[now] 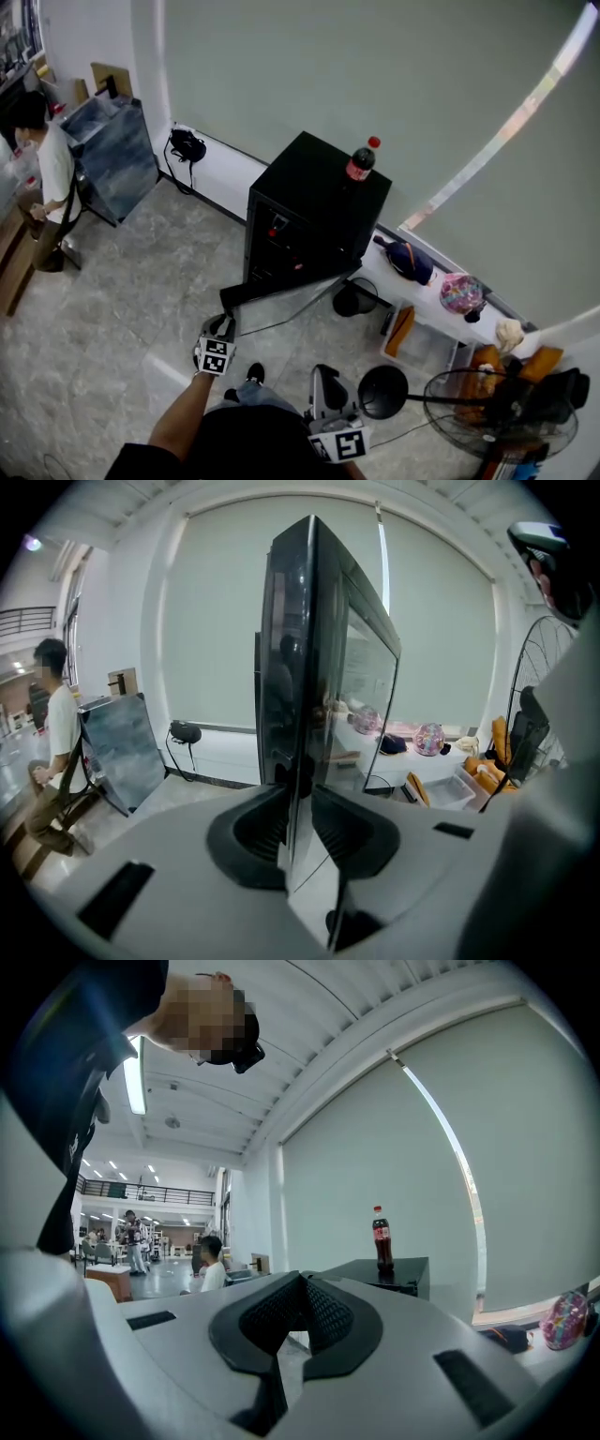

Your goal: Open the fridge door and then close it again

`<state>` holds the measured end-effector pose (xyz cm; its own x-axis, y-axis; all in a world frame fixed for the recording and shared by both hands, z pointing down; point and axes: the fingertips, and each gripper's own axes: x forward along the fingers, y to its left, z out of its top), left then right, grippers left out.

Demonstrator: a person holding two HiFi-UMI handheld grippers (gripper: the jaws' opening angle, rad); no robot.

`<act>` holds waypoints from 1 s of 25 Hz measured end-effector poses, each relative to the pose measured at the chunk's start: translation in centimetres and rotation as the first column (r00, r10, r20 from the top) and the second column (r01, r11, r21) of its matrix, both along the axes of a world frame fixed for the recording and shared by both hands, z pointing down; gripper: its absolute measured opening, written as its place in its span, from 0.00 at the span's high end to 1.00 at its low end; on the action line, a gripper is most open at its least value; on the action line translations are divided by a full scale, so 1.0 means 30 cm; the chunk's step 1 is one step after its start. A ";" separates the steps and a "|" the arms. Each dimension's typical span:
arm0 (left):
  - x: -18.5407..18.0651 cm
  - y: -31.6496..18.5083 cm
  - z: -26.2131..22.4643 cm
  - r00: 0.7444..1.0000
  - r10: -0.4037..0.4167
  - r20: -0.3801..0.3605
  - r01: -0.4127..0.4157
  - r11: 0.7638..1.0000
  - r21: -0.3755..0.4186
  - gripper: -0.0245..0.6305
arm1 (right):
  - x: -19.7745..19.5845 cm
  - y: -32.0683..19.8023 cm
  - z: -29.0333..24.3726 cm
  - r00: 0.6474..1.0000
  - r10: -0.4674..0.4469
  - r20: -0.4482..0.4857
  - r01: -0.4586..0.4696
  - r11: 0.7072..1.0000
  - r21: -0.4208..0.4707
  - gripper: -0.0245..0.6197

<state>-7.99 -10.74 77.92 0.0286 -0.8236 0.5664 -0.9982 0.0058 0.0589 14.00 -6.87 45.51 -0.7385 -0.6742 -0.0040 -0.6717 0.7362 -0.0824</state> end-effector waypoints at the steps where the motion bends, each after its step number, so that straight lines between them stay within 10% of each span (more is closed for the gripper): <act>1: -0.013 -0.012 0.001 1.000 0.002 0.000 -0.002 1.000 -0.002 0.85 | -0.009 -0.019 0.000 1.000 -0.010 0.000 0.010 1.000 -0.001 0.95; 25: -0.271 -0.325 -0.002 0.995 0.096 -0.016 -0.097 0.995 -0.023 0.84 | -0.167 -0.215 0.013 0.995 0.095 -0.008 -0.095 0.995 -0.005 0.95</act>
